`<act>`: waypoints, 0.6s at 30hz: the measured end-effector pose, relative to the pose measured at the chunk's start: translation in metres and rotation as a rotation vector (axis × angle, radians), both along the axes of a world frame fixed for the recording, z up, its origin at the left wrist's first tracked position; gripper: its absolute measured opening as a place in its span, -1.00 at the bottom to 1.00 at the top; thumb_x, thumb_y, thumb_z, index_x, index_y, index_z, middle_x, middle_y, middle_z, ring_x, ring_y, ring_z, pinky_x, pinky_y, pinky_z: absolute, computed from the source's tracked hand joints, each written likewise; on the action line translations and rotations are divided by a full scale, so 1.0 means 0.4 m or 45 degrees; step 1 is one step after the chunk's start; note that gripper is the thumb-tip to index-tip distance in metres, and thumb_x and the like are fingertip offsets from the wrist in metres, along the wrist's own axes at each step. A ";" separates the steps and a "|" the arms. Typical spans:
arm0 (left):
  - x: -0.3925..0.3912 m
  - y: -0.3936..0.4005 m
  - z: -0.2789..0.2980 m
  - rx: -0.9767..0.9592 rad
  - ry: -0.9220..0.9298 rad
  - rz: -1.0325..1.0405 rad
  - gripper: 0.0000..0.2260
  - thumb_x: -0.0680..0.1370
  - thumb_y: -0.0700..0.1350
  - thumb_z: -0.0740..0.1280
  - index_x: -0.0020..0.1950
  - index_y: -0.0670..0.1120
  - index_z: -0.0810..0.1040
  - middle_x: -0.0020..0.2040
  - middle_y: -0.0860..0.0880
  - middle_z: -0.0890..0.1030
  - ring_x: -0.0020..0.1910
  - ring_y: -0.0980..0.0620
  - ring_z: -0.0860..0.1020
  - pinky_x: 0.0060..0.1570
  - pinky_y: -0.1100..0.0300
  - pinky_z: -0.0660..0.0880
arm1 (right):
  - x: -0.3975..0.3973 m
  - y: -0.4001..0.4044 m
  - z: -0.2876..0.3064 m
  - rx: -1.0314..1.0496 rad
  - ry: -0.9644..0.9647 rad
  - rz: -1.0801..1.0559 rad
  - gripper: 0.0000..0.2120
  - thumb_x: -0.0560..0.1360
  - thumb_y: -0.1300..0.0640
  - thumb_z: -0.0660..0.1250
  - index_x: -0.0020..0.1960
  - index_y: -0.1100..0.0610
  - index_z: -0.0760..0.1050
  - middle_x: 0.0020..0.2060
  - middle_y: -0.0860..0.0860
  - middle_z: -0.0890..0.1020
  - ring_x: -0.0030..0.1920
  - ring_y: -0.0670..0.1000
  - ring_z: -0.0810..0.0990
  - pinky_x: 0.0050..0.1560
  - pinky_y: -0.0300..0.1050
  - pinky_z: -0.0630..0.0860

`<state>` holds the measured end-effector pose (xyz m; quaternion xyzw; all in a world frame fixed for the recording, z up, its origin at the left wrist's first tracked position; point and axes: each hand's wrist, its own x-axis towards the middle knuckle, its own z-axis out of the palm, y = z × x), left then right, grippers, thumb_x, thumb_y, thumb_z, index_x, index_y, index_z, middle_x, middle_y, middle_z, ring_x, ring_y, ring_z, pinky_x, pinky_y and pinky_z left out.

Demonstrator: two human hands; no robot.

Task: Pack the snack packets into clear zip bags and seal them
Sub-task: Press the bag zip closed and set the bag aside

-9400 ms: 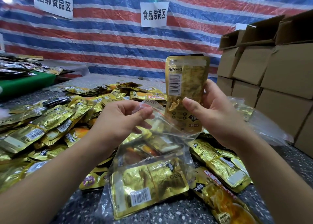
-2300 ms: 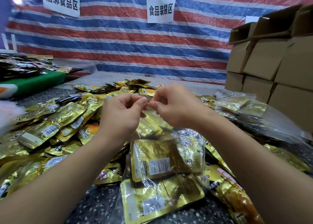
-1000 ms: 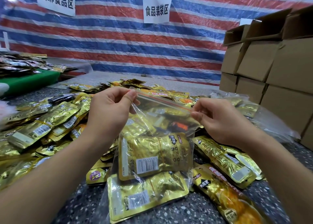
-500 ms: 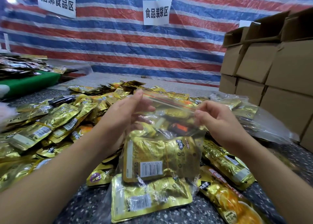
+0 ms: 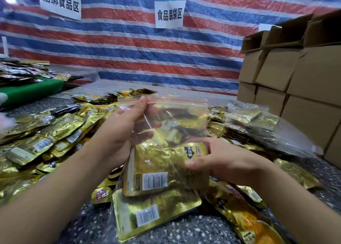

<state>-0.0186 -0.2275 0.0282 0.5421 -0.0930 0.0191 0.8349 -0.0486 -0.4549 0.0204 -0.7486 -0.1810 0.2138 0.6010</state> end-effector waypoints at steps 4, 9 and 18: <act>0.006 0.007 -0.008 0.038 -0.003 -0.010 -0.67 0.36 0.14 0.37 0.00 -0.02 0.64 -0.14 0.00 0.73 -0.29 0.08 0.69 -0.48 0.26 0.52 | -0.012 0.014 0.005 -0.090 -0.115 -0.049 -0.54 0.33 0.28 0.56 0.21 0.19 0.55 0.00 0.15 0.71 0.01 0.07 0.68 0.09 -0.07 0.60; 0.002 0.020 -0.001 0.080 -0.048 -0.127 -0.51 0.37 0.26 0.33 0.13 -0.05 0.58 -0.16 0.02 0.73 -0.22 0.02 0.71 -0.29 0.11 0.62 | -0.014 0.026 0.012 0.119 -0.136 -0.200 -0.61 0.41 0.23 0.47 0.20 0.27 0.51 -0.04 0.20 0.68 -0.08 0.12 0.67 0.01 0.09 0.61; -0.014 -0.001 -0.028 0.331 0.016 -0.452 -0.75 0.41 -0.16 0.45 0.05 -0.20 0.66 -0.04 -0.23 0.70 -0.20 -0.08 0.69 -0.34 0.14 0.62 | 0.013 0.010 0.024 0.511 0.113 -0.506 -0.45 0.43 -0.03 0.38 0.27 0.33 0.53 0.19 0.28 0.62 0.05 0.23 0.62 0.02 0.08 0.62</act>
